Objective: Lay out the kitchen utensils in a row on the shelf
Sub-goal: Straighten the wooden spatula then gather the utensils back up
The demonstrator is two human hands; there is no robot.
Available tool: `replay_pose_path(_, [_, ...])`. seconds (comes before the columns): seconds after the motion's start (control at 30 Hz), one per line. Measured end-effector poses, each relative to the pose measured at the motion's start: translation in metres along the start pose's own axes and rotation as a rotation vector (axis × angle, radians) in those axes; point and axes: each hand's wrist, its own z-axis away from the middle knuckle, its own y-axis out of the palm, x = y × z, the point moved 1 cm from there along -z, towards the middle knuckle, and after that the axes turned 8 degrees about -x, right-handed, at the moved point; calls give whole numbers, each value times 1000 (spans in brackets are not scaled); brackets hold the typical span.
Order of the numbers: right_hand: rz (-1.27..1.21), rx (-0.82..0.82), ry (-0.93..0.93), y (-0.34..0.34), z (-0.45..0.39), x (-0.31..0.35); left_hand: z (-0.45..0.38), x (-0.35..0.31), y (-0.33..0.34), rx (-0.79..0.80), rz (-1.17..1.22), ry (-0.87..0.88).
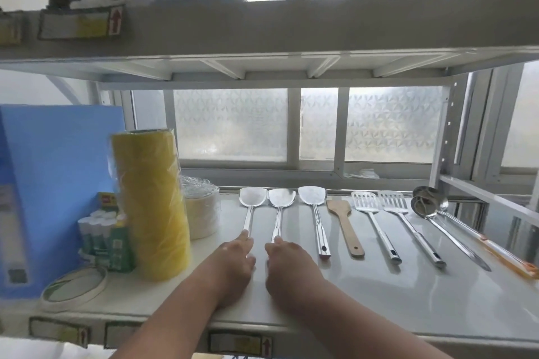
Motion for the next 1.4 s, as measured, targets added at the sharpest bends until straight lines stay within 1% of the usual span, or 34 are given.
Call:
replay_pose_path(0.17, [-13, -45, -4, 4, -6, -3, -4, 2, 4, 25, -7, -50])
replay_pose_path(0.43, [-97, -113, 2, 10, -4, -8, -13, 3, -1, 15, -45, -143])
replay_pose_path(0.6, [-86, -124, -8, 12, -6, -9, -12, 7, 4, 8, -78, -143])
replay_pose_path(0.77, [-89, -140, 1, 13, -7, -10, -8, 4, 4, -36, -92, -124])
replay_pose_path(0.9, [-97, -144, 20, 12, -6, -9, -2, 3, 0, -110, -94, -88])
replay_pose_path(1.1, [-75, -145, 26, 12, -4, -8, 2, 0, -3, -161, -45, -83])
replay_pose_path(1.4, [-101, -141, 44, 12, -4, -8, 2, 4, -1, -231, -36, -89])
